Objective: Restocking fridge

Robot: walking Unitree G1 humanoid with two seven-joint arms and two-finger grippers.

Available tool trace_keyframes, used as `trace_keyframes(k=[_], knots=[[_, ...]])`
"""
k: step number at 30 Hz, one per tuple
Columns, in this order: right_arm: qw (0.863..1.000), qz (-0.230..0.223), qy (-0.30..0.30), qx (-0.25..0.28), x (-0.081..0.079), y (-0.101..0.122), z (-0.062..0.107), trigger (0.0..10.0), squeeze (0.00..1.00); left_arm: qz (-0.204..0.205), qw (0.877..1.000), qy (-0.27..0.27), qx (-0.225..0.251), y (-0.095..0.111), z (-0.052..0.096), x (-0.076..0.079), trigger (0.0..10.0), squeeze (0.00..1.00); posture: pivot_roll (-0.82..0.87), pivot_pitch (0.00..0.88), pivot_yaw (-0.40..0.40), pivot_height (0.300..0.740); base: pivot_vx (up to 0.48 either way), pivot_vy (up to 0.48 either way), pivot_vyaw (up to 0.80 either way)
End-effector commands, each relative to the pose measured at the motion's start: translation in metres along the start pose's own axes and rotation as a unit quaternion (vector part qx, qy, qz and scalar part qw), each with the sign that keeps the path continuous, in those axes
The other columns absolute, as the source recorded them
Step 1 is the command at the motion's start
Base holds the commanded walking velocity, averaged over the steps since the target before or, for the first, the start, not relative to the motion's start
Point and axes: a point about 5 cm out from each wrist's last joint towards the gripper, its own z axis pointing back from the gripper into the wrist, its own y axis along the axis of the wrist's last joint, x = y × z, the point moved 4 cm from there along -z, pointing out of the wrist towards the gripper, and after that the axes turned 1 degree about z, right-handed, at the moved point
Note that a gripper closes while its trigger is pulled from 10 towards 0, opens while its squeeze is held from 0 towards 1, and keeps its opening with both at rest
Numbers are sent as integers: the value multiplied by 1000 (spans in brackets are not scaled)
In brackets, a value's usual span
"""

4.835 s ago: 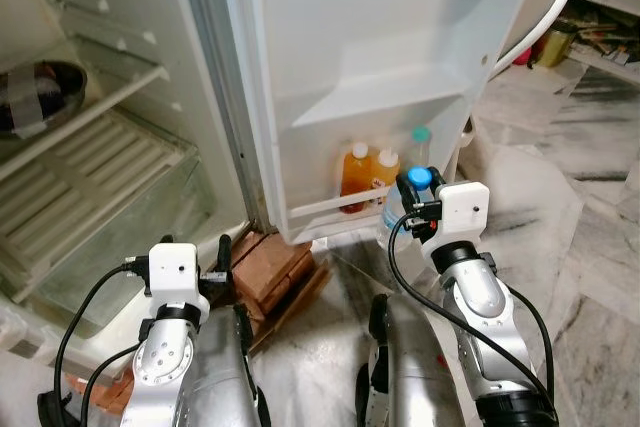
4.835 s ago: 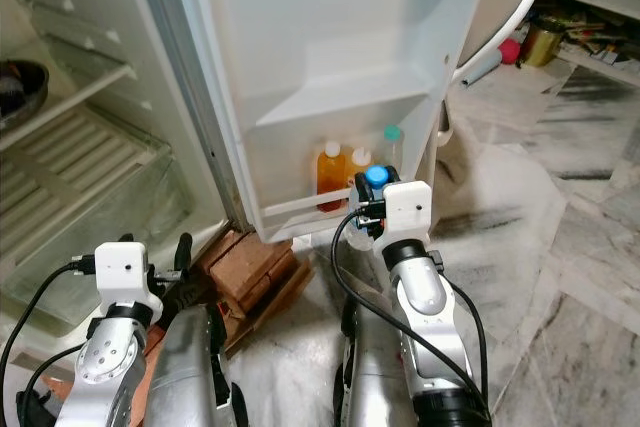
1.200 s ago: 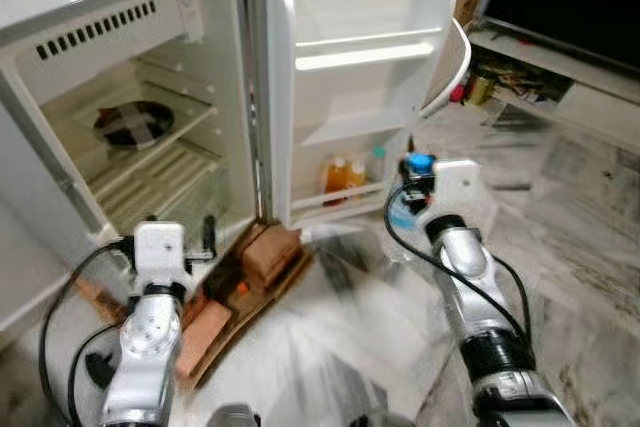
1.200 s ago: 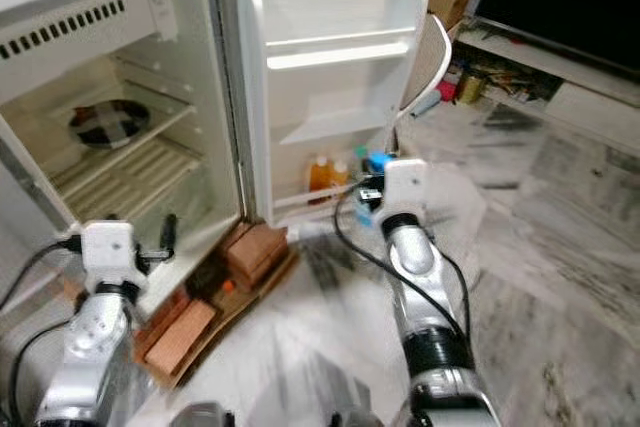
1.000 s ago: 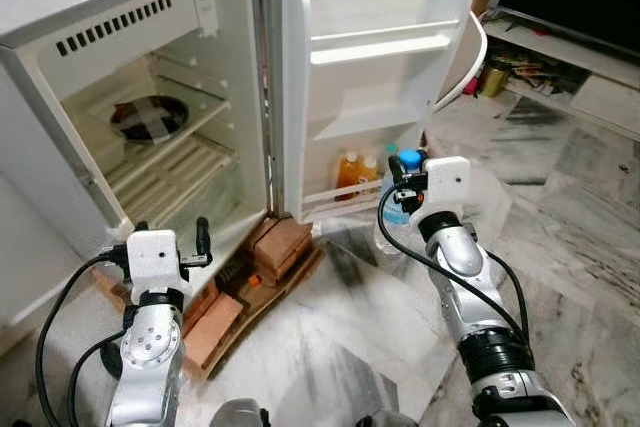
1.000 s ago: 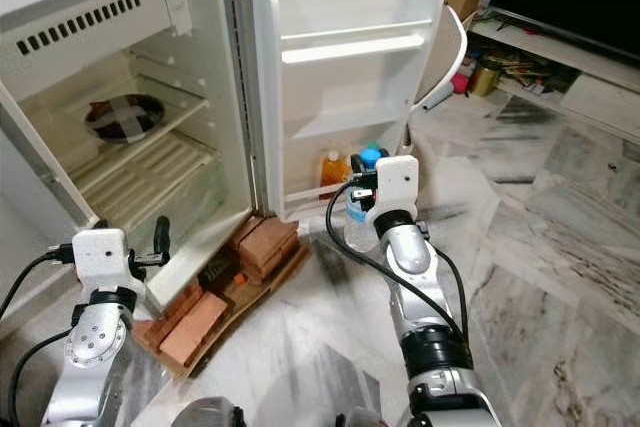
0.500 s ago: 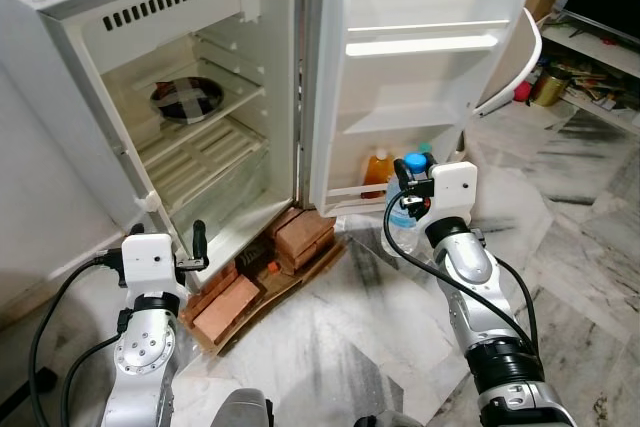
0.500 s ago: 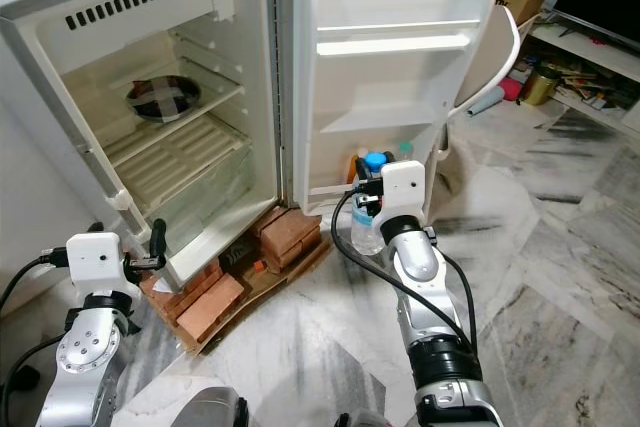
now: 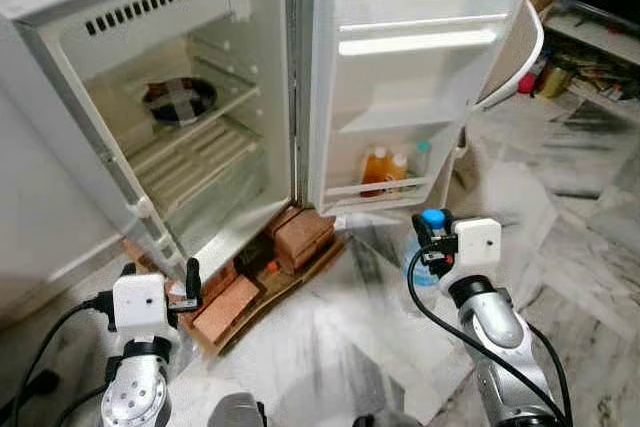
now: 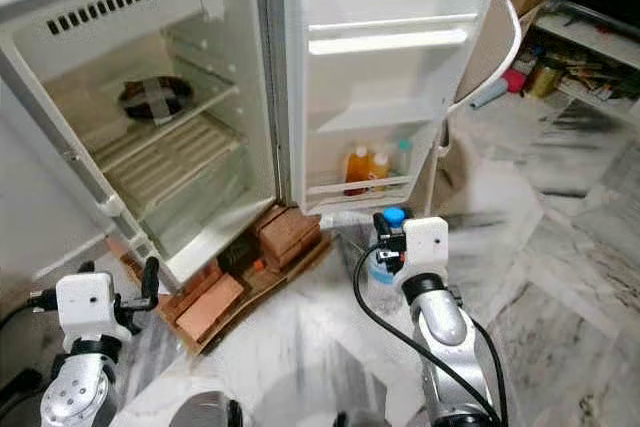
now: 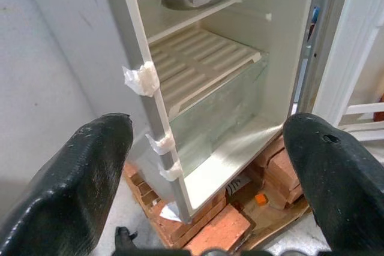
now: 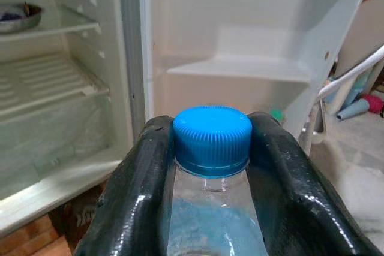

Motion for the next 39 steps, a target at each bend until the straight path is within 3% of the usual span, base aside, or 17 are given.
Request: trace_keyframes(k=[1,7,12,18,23,30,35,39], knots=[[1000,8,5,8,3,5,5,10000,0,-10,1000,6,4,2,3,-4,10000,0,130,53,-19,740,0,0,0],[1000,13,7,-2,7,4,11,10000,0,-11,1000,4,6,5,3,-7,10000,0,129,55,-15,740,0,0,0],[998,23,61,-14,-5,8,21,10000,0,-24,999,-41,-5,5,5,-3,10000,0,114,55,23,740,0,0,0],[1000,19,17,-4,-2,2,17,10000,0,-27,999,-33,7,10,-7,-3,10000,0,101,29,70,740,0,0,0],[1000,6,-24,7,-2,6,14,10000,0,-28,997,-64,12,13,-20,10,10000,0,65,20,97,740,0,0,0],[1000,9,-29,0,3,4,15,10000,0,-26,997,-72,12,12,-25,16,10000,0,54,35,55,740,0,0,0],[1000,5,-25,-1,0,4,4,10000,0,-18,998,-64,9,7,-21,19,10000,0,76,26,12,740,0,0,0],[1000,1,-6,12,-13,11,-8,10000,0,-11,999,-47,14,8,-19,15,10000,0,104,20,-11,740,0,0,0]])
